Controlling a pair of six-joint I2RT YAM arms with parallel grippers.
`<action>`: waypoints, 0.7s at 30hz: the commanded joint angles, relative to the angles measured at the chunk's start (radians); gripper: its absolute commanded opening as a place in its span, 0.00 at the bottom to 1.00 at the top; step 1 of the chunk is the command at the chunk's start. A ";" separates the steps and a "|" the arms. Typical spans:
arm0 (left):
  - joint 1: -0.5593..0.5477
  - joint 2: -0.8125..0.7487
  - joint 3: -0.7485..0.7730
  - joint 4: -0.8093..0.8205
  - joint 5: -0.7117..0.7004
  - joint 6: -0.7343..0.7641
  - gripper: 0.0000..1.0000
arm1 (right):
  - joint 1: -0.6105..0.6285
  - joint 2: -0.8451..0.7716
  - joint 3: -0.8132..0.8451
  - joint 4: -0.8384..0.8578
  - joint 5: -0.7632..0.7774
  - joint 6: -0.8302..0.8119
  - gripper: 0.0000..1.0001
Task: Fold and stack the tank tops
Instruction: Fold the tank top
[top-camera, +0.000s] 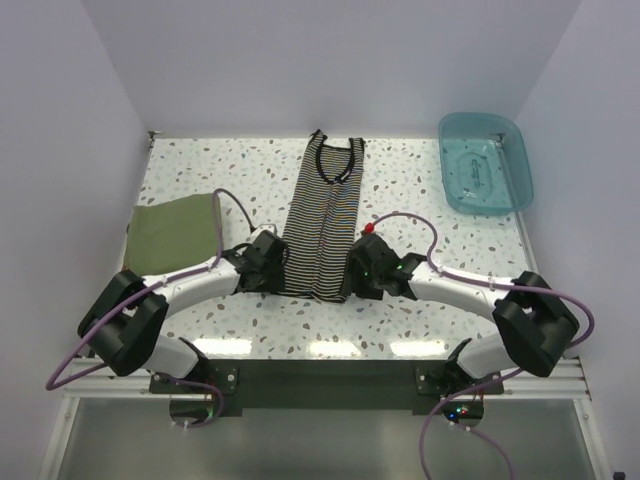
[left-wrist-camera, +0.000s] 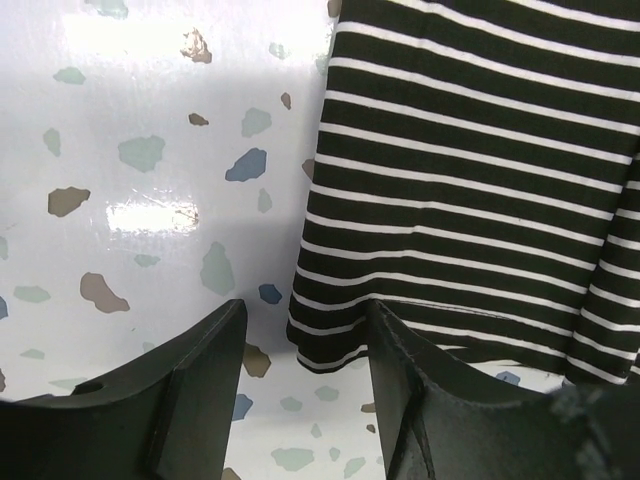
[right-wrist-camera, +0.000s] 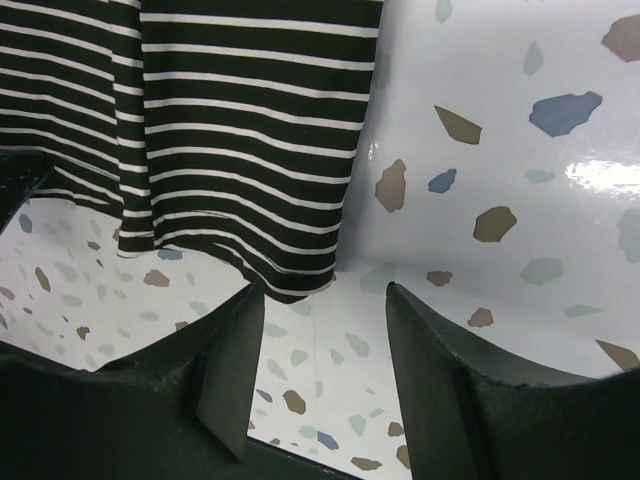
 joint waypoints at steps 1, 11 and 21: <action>0.006 0.031 -0.027 0.043 -0.018 0.001 0.55 | 0.020 0.025 -0.028 0.067 0.010 0.062 0.55; 0.006 0.042 -0.102 0.106 0.028 -0.013 0.38 | 0.058 0.105 -0.031 0.094 0.015 0.088 0.50; 0.004 0.020 -0.183 0.178 0.100 -0.028 0.13 | 0.077 0.160 -0.035 0.059 0.042 0.078 0.25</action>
